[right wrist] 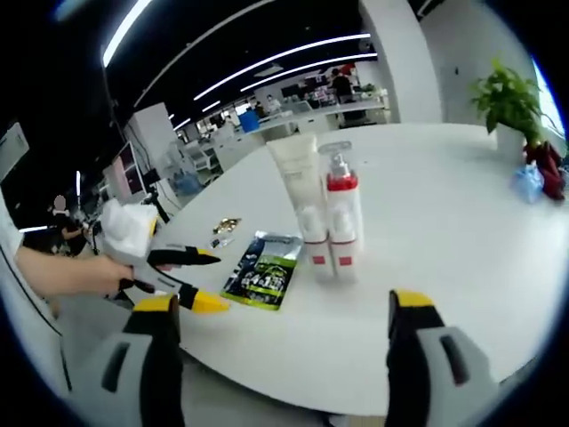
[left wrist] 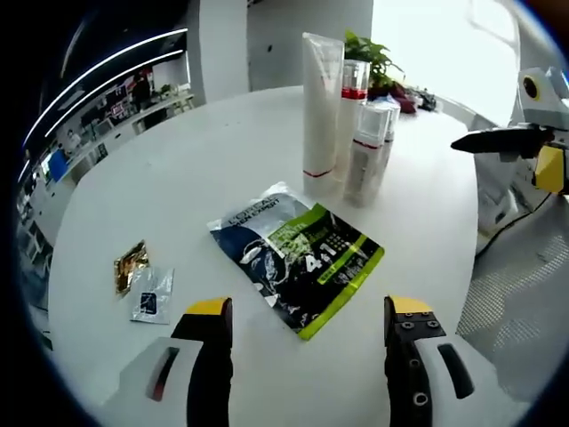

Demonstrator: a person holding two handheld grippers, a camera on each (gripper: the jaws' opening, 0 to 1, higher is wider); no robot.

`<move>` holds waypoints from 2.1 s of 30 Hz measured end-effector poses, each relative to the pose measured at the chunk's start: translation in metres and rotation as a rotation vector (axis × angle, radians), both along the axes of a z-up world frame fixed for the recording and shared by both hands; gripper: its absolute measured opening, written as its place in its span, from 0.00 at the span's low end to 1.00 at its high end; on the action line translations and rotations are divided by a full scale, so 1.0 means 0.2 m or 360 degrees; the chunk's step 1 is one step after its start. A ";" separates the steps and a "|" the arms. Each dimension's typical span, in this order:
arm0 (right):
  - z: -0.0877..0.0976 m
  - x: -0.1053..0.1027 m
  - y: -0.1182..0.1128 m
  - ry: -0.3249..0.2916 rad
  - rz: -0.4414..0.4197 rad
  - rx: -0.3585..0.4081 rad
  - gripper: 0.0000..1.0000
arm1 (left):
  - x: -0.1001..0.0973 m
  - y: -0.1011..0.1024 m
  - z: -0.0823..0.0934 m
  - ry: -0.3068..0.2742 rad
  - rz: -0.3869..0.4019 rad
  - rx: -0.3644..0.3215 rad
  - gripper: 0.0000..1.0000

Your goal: Arrange the skincare products in the storage area until every visible bottle or jar stands upright without overlapping.

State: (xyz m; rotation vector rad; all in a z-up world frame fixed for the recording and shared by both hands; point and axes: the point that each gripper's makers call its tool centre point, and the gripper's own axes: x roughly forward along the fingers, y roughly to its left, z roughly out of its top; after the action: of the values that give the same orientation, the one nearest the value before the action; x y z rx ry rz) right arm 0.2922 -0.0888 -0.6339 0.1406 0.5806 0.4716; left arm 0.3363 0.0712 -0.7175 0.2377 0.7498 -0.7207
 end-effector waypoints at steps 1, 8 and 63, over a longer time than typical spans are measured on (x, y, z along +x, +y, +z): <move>0.00 0.00 0.00 -0.0006 0.0002 -0.0008 0.98 | -0.01 0.01 0.01 -0.0001 0.0015 -0.0006 0.67; 0.01 -0.01 0.00 -0.0016 -0.0013 -0.0017 0.97 | -0.07 0.09 0.05 -0.0015 0.0089 -0.0036 0.69; 0.03 -0.01 -0.03 -0.0111 -0.0091 -0.0057 0.97 | -0.23 0.45 0.25 -0.0085 0.0537 -0.0139 0.95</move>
State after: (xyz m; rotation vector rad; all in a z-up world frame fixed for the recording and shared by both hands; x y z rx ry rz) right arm 0.2893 -0.0956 -0.6278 0.1062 0.5148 0.4087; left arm 0.2899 0.1604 -0.6670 0.0478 0.6848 -0.4235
